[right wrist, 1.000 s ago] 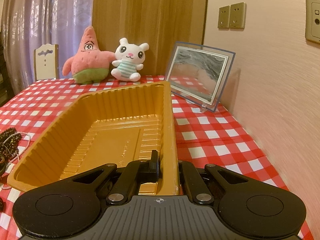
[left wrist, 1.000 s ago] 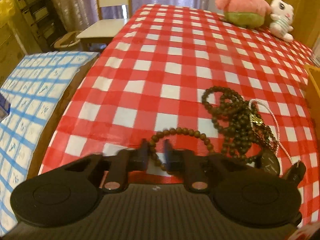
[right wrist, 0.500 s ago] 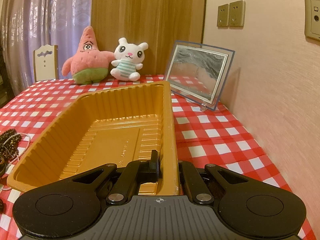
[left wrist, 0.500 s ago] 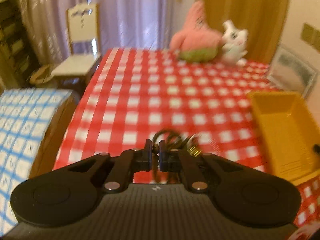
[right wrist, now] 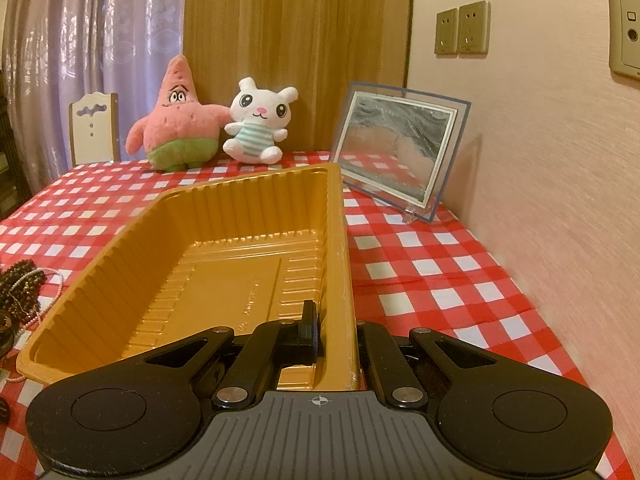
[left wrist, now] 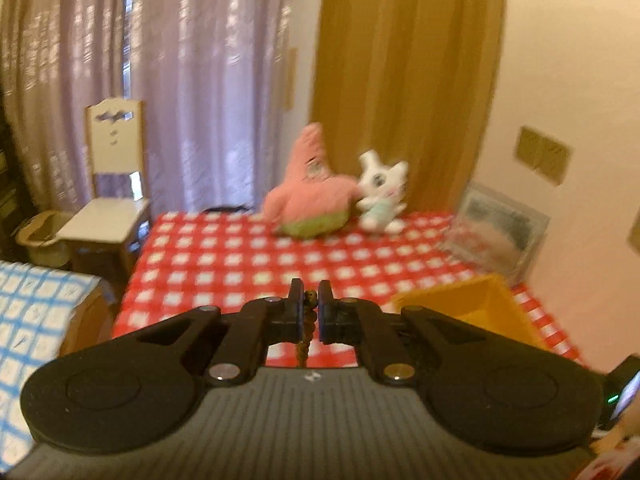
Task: Organize jewelry
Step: 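Carry the bracelet over the orange tray and open the left gripper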
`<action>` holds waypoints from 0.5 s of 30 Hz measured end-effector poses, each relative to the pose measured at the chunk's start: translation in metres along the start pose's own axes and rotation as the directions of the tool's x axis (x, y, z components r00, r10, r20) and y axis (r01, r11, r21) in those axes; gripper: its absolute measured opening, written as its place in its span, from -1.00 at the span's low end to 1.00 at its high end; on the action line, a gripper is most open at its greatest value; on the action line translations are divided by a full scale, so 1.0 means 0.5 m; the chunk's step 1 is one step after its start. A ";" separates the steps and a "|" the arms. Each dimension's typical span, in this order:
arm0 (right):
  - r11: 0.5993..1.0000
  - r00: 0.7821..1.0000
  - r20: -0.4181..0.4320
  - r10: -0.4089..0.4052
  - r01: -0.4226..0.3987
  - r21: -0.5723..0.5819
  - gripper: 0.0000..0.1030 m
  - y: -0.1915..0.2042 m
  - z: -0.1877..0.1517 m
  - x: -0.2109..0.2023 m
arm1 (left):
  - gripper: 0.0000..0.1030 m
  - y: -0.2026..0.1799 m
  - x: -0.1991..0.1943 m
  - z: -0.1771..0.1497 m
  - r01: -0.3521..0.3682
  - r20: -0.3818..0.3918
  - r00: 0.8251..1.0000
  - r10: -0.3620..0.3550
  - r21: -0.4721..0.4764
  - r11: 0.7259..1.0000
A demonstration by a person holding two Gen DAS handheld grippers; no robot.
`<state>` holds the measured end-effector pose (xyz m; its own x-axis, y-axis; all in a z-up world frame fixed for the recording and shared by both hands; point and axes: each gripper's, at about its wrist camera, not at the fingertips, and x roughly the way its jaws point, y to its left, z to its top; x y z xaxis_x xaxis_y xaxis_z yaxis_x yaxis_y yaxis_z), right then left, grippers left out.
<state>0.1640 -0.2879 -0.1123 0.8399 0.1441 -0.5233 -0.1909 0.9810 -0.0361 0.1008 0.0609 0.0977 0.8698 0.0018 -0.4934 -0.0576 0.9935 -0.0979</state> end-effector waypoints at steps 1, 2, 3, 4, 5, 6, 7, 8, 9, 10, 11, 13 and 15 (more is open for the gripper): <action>1.000 1.000 0.000 0.001 -0.001 -0.001 -0.93 0.002 0.000 0.000 | -0.89 -0.014 -0.003 0.008 0.020 0.015 1.000 -0.020 0.002 1.000; 1.000 1.000 0.001 0.001 -0.001 -0.001 -0.93 -0.001 0.000 0.000 | -0.89 -0.027 -0.004 0.016 0.045 0.029 0.999 -0.045 0.010 0.999; 1.000 1.000 0.001 0.002 -0.002 -0.003 -0.93 0.000 0.001 -0.001 | -0.89 -0.041 -0.004 0.025 0.069 0.041 0.997 -0.070 0.016 0.997; 1.000 1.000 0.002 0.003 -0.003 -0.005 -0.93 0.000 0.002 -0.002 | -0.89 -0.054 -0.004 0.033 0.093 0.053 0.994 -0.094 0.020 0.995; 1.000 1.000 0.005 0.005 -0.005 -0.008 -0.93 0.002 0.003 -0.003 | -0.89 -0.069 -0.002 0.040 0.122 0.063 0.990 -0.124 0.023 0.992; 1.000 1.000 0.008 0.006 -0.006 -0.012 -0.93 0.004 0.005 -0.005 | -0.89 -0.083 0.000 0.046 0.151 0.071 0.986 -0.152 0.024 0.988; 1.000 1.000 0.011 0.007 -0.007 -0.016 -0.93 0.005 0.008 -0.006 | -0.89 -0.098 0.002 0.053 0.179 0.080 0.980 -0.181 0.023 0.984; 1.000 1.000 0.015 0.008 -0.008 -0.021 -0.93 0.007 0.010 -0.008 | -0.89 -0.110 0.007 0.057 0.203 0.089 0.975 -0.204 0.021 0.979; 1.000 1.000 0.019 0.009 -0.008 -0.025 -0.93 0.009 0.011 -0.010 | -0.89 -0.125 0.009 0.062 0.233 0.098 0.967 -0.234 0.022 0.972; 1.000 1.000 0.020 0.009 -0.008 -0.029 -0.93 0.011 0.013 -0.012 | -0.89 -0.140 0.012 0.066 0.261 0.104 0.959 -0.262 0.023 0.965; 0.999 1.000 0.023 0.008 -0.008 -0.031 -0.93 0.013 0.014 -0.013 | -0.89 -0.153 0.013 0.067 0.284 0.106 0.953 -0.285 0.025 0.959; 1.000 1.000 0.025 0.009 -0.008 -0.028 -0.93 0.013 0.016 -0.014 | -0.89 -0.180 0.023 0.066 0.333 0.099 0.937 -0.334 0.028 0.943; 1.000 1.000 0.028 0.009 -0.009 -0.026 -0.93 0.013 0.017 -0.015 | -0.89 -0.203 0.036 0.059 0.371 0.078 0.925 -0.371 0.020 0.928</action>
<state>0.1610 -0.2816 -0.1012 0.8518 0.1569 -0.4998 -0.2111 0.9760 -0.0533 0.1368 -0.0368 0.1242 0.8644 -0.3583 -0.3528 0.2787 0.9253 -0.2570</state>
